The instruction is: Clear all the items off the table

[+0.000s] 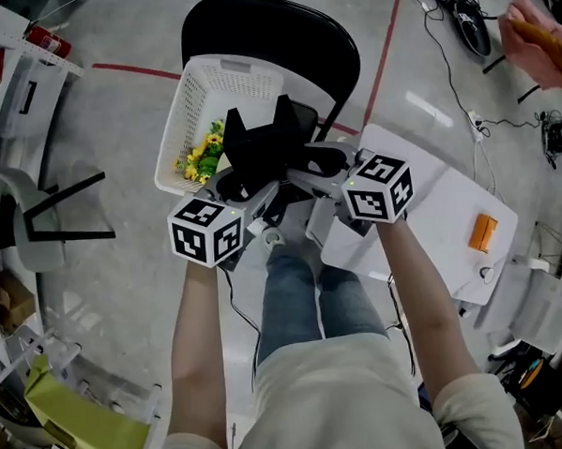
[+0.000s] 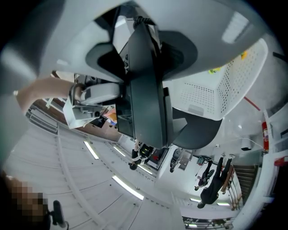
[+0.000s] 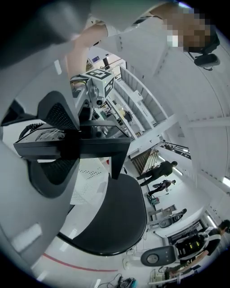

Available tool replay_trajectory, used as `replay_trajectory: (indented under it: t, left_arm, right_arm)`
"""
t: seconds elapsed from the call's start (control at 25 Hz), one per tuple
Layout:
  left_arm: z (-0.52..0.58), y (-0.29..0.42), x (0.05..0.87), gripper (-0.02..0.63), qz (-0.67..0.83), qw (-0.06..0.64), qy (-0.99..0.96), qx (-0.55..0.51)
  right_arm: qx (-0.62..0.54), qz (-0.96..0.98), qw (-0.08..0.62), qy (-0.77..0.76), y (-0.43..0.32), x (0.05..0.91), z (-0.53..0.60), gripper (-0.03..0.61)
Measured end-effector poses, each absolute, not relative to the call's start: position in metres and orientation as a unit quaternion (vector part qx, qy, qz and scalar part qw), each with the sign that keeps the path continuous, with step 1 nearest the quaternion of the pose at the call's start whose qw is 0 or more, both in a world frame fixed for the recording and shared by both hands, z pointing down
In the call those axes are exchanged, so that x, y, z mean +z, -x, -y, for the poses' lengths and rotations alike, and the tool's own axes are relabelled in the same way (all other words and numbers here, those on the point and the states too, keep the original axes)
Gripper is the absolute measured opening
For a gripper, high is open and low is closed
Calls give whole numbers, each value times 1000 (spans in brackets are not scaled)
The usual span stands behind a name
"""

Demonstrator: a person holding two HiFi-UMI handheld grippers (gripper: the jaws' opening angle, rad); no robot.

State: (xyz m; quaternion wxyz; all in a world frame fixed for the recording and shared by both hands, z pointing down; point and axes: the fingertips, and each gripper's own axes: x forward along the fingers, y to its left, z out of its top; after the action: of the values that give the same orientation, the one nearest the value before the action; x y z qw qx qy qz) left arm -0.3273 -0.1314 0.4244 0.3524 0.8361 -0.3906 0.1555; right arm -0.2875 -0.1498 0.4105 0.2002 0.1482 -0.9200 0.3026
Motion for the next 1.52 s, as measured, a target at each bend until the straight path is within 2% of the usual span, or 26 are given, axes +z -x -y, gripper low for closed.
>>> replay_trajectory:
  t: [0.72, 1.2, 1.52]
  left_arm:
    - [202, 431, 445, 234, 417, 362, -819, 157]
    - [248, 461, 524, 238, 420, 389, -804, 158]
    - [260, 469, 554, 239, 438, 422, -785, 116]
  right_arm:
    - [324, 916, 188, -141, 391, 434, 221, 187]
    - [350, 902, 213, -136, 422, 514, 268, 187]
    - [322, 901, 265, -115, 434, 541, 283, 187]
